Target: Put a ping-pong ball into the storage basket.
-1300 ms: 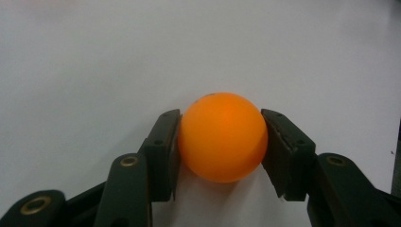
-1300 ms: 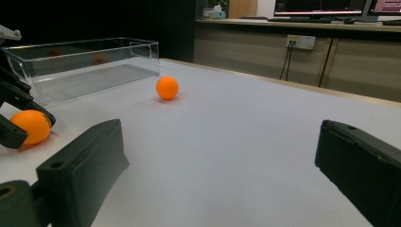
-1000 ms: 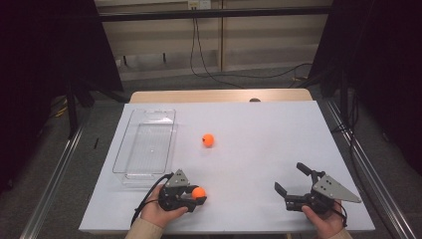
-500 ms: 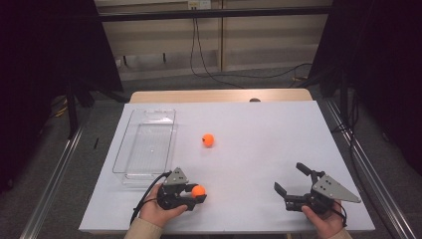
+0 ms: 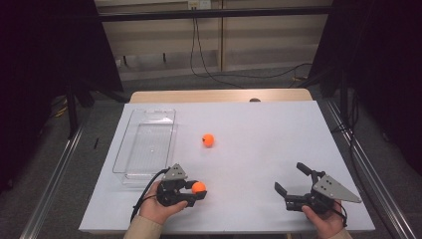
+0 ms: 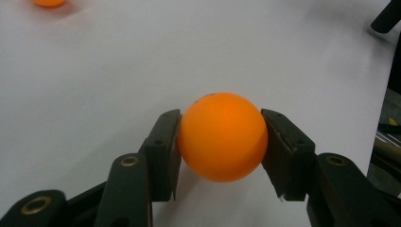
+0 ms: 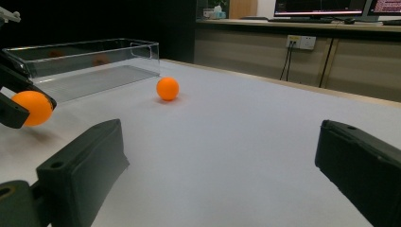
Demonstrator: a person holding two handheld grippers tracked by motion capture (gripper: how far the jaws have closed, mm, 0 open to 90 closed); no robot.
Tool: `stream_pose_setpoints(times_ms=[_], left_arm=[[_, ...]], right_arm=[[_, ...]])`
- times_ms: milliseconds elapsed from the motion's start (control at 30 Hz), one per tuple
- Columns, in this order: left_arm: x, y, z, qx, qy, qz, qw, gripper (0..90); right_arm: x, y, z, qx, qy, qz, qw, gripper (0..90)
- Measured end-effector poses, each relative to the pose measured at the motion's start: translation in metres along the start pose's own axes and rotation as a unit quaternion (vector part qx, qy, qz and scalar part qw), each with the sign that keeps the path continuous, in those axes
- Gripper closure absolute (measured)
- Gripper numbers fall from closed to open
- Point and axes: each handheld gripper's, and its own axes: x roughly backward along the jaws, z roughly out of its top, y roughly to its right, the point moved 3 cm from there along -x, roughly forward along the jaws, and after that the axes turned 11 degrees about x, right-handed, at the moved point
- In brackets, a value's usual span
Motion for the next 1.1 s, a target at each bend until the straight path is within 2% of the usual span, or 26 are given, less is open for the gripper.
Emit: stream_pose_setpoints(times_ms=[167, 567, 733, 1100], left_arm=[[0.001, 0.0, 0.003, 0.003, 0.004, 0.0, 1.0, 51.1], [0.011, -0.002, 0.014, 0.027, 0.019, 0.001, 0.9995, 51.1], [0.013, -0.004, 0.017, 0.029, 0.018, 0.009, 0.9994, 51.1], [0.016, -0.004, 0.022, 0.032, 0.018, 0.011, 0.9993, 51.0]], right_arm=[[0.0, 0.0, 0.0, -0.001, 0.001, -0.001, 1.0, 2.0], [0.0, 0.0, 0.0, -0.002, 0.001, -0.001, 1.0, 1.9], [0.0, 0.0, 0.0, -0.002, 0.002, -0.001, 1.0, 2.0], [0.0, 0.0, 0.0, 0.0, 0.001, 0.0, 1.0, 2.0]])
